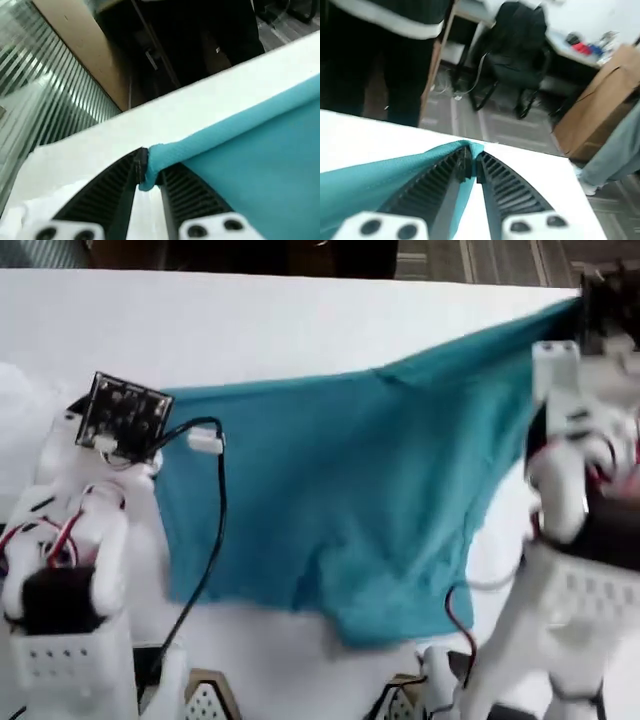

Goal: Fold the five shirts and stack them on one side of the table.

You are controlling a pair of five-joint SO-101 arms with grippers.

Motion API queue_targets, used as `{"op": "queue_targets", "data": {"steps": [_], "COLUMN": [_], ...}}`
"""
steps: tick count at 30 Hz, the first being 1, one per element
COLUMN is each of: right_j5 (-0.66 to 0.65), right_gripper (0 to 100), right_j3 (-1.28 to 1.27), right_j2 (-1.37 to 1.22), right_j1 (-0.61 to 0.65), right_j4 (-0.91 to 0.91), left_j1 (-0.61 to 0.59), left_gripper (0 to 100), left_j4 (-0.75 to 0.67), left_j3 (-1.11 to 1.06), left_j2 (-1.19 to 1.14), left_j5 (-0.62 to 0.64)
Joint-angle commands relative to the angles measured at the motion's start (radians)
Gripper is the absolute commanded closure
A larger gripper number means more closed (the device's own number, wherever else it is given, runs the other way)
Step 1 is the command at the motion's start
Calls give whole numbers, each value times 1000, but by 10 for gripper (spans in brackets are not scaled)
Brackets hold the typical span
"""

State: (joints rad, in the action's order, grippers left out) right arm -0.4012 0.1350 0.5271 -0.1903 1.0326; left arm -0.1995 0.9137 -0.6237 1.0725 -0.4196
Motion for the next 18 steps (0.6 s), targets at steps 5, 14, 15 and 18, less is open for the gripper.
{"op": "queue_targets", "data": {"steps": [5,14,15,18], "right_j5": [-9,-9,-9,-9], "right_gripper": [981,981,981,981], "right_j3": [2,3,9,83], "right_j2": [-234,-398,-415,-472], "right_j1": [10,31,35,47], "right_j4": [-200,-246,-254,-283], "left_j1": [-12,-11,-11,-11], "left_gripper": [974,974,974,974], "left_j4": [-147,-49,-40,11], "left_j3": [101,507,550,707], "left_j2": [-288,-806,-853,-980], "left_j5": [8,6,6,8]}}
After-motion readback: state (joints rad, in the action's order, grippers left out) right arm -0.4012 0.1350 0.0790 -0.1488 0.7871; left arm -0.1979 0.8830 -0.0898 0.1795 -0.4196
